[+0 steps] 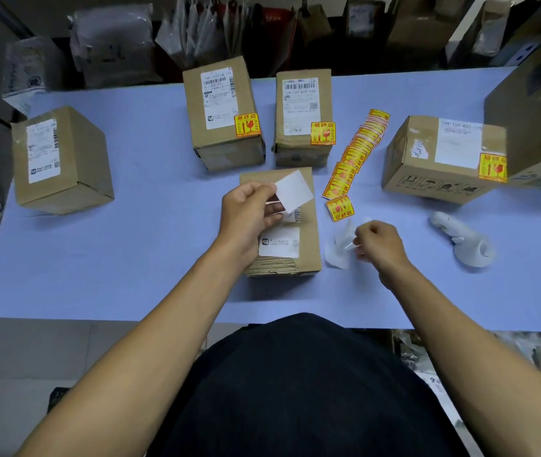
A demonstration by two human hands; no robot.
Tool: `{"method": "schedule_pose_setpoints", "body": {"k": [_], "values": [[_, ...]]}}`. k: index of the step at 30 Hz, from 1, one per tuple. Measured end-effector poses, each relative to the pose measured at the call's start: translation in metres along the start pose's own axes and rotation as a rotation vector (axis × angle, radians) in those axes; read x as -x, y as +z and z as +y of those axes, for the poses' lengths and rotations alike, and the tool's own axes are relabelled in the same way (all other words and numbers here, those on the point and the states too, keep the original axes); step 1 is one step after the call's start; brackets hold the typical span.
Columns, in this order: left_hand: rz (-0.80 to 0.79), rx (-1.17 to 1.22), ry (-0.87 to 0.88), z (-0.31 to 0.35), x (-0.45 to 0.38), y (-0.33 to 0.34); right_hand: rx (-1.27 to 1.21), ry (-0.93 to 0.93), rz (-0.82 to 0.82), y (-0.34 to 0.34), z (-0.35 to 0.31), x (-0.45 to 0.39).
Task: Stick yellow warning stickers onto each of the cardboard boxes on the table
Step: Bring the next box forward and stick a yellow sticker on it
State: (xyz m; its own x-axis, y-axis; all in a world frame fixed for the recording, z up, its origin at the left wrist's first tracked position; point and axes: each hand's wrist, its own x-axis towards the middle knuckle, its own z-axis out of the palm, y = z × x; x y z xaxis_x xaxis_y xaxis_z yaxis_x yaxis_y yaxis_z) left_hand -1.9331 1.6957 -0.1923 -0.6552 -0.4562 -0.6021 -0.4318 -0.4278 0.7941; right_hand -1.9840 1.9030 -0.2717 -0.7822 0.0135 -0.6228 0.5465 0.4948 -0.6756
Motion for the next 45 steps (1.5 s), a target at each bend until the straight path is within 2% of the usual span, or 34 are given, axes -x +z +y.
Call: {"method": "schedule_pose_setpoints", "body": {"k": [3, 7, 9, 12, 15, 19, 25, 28, 30, 31, 32, 34, 36, 37, 39, 40, 42, 45], "values": [[0.011, -0.032, 0.009, -0.001, -0.002, -0.001, 0.369, -0.036, 0.057, -0.007, 0.016, -0.005], [0.033, -0.002, -0.041, -0.003, -0.005, 0.003, 0.576, -0.085, 0.151, -0.008, 0.011, -0.001], [0.06, 0.083, -0.131, -0.004, -0.007, 0.009, 0.581, -0.335, 0.211, -0.002, -0.002, 0.007], [0.078, 0.203, -0.26, -0.004, -0.01, 0.017, 0.569, -0.879, 0.233, 0.013, -0.031, 0.025], [0.072, 0.296, -0.342, -0.004, -0.009, 0.018, 0.642, -1.196, 0.294, 0.024, -0.054, 0.034], [0.086, 0.356, -0.388, -0.006, -0.007, 0.013, 0.638, -1.255, 0.385, 0.027, -0.065, 0.035], [0.063, 0.431, -0.428, -0.008, 0.001, 0.009, 0.701, -1.46, 0.393, 0.031, -0.058, 0.027], [0.04, 0.451, -0.449, -0.009, 0.005, 0.009, 0.725, -1.507, 0.39, 0.031, -0.055, 0.023], [0.015, 0.468, -0.464, -0.009, 0.008, 0.007, 0.7, -1.42, 0.284, 0.03, -0.055, 0.025], [0.004, 0.489, -0.466, -0.008, 0.009, 0.005, 0.626, -1.301, 0.197, 0.031, -0.056, 0.028], [-0.007, 0.512, -0.458, -0.008, 0.009, 0.003, 0.488, -1.118, 0.117, 0.033, -0.058, 0.031], [-0.017, 0.508, -0.423, -0.007, 0.008, -0.002, 0.037, -0.562, -0.07, 0.032, -0.068, 0.035], [0.003, 0.301, -0.322, -0.01, 0.005, -0.005, -0.421, -0.02, -0.277, 0.027, -0.077, 0.036], [0.017, 0.125, -0.242, -0.013, 0.004, -0.006, -0.536, 0.131, -0.338, 0.023, -0.078, 0.034], [-0.013, -0.125, -0.101, -0.017, 0.004, -0.008, -0.557, 0.226, -0.4, 0.018, -0.076, 0.032], [-0.063, -0.166, -0.078, -0.019, 0.004, -0.008, -0.528, 0.222, -0.412, 0.017, -0.074, 0.032], [-0.159, -0.167, -0.096, -0.018, 0.006, -0.008, -0.45, 0.194, -0.42, 0.018, -0.07, 0.035], [-0.18, -0.183, -0.088, -0.018, 0.005, -0.005, -0.344, 0.126, -0.429, 0.018, -0.067, 0.038]]}}
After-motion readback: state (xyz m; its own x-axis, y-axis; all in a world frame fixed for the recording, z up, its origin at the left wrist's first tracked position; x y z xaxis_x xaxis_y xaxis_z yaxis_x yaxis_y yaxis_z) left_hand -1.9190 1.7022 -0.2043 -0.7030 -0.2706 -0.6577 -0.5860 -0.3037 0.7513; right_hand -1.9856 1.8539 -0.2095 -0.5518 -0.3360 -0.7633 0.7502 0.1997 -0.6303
